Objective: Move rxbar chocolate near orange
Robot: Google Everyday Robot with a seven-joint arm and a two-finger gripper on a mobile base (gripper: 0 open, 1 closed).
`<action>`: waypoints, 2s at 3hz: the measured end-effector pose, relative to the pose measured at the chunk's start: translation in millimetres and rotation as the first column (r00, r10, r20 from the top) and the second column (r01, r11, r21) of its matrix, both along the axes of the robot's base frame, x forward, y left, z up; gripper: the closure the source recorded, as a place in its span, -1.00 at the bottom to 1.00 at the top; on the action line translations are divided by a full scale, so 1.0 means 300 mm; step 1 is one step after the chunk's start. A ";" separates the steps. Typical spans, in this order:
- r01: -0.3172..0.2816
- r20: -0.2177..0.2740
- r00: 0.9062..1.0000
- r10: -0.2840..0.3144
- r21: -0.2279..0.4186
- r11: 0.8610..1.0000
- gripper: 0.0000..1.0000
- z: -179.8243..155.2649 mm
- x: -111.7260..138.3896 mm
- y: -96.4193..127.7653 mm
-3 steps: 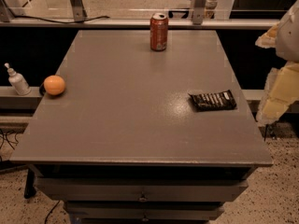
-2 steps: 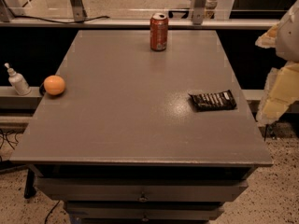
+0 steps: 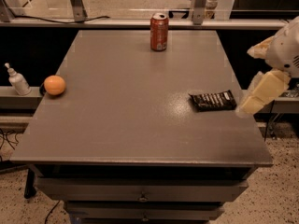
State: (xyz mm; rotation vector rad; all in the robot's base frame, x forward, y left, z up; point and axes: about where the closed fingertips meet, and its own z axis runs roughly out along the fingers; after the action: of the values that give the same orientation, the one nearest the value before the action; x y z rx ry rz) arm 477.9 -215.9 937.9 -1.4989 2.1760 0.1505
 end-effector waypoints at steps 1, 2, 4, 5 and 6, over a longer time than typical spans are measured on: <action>0.036 -0.055 0.998 -0.029 0.142 0.989 -1.00 -0.134 0.100 -0.013; 0.054 -0.117 0.993 -0.027 0.235 0.971 -1.00 -0.264 0.163 0.007; 0.077 -0.130 0.991 -0.042 0.275 0.958 -0.62 -0.399 0.242 0.016; 0.083 -0.120 0.991 -0.051 0.270 0.959 -0.15 -0.396 0.252 0.001; 0.083 -0.120 0.991 -0.052 0.270 0.959 0.31 -0.387 0.252 0.001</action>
Offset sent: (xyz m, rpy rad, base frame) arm 0.0715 0.0052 -0.1237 0.3536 0.1842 -0.0569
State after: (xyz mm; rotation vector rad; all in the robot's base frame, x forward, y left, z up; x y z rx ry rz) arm 553.5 -215.7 821.8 -1.2862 2.1835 0.5034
